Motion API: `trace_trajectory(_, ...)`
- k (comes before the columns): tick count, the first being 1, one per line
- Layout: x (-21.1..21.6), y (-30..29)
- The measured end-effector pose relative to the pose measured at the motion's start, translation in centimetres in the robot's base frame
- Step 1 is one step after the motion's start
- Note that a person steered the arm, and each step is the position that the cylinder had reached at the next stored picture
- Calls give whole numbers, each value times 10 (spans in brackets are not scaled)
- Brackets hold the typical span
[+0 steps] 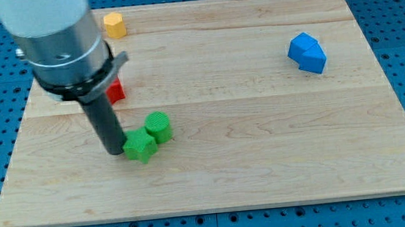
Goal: Push the green blocks to the center of the board
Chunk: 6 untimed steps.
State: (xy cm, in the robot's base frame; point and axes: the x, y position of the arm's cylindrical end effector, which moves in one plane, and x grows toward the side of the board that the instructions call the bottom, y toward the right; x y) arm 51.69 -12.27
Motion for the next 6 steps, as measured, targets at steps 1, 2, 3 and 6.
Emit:
trace_trajectory(1,31,-5)
trace_trajectory(2,36,-4)
trace_trajectory(3,26,12)
trace_trajectory(6,-3,45)
